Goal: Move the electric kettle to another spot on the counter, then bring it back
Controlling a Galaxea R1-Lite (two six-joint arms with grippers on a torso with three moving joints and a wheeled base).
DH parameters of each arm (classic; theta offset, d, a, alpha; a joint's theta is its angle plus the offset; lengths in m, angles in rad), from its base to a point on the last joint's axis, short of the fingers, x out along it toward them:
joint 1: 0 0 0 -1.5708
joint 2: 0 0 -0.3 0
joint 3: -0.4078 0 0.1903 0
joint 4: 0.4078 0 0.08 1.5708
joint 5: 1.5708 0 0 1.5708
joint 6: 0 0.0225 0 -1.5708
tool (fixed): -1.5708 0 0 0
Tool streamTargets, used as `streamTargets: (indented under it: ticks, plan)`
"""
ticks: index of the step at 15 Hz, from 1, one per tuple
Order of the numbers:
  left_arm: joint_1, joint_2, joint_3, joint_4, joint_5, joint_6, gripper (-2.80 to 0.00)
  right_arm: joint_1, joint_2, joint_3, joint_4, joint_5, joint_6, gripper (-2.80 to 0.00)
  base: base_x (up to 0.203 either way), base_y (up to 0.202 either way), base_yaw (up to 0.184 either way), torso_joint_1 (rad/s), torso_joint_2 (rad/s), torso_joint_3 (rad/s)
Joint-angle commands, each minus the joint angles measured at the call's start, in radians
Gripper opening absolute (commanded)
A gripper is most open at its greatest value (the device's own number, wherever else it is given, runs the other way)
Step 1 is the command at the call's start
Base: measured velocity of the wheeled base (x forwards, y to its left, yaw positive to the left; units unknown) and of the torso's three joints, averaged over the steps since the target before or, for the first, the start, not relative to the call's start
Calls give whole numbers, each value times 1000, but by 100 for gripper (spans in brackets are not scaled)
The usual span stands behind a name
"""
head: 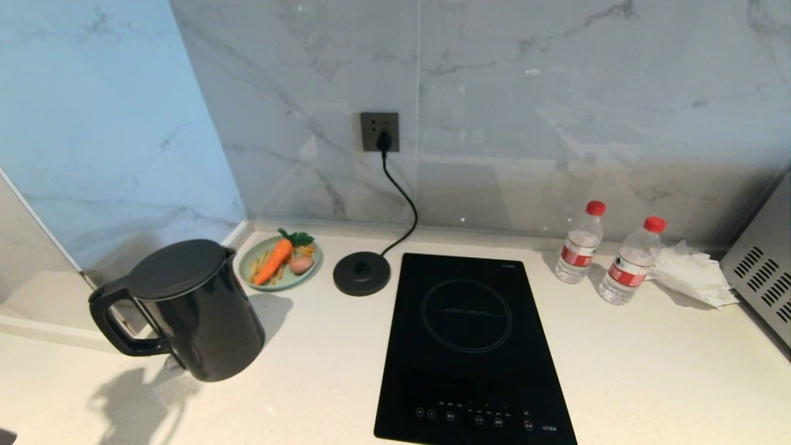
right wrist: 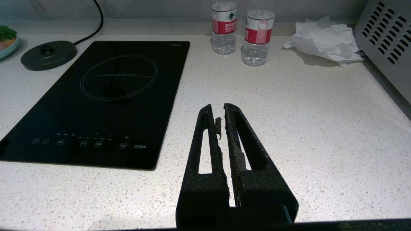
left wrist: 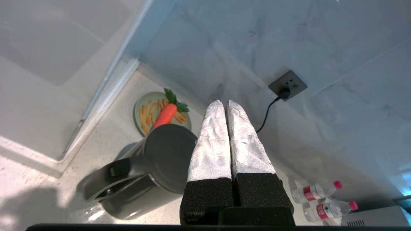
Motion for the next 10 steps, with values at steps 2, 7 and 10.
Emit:
streamTargets:
  ticks: [2, 7, 10]
  plan:
    - [-206, -36, 12, 8, 260, 74, -280, 0, 0, 1, -1, 2, -1, -280, 0, 0, 0, 0, 0, 0]
    - [-623, -203, 37, 86, 618, 233, -280, 0, 0, -1, 0, 1, -1, -280, 0, 0, 0, 0, 0, 0]
    - [-807, -382, 71, 201, 658, 330, -280, 0, 0, 1, -1, 0, -1, -280, 0, 0, 0, 0, 0, 0]
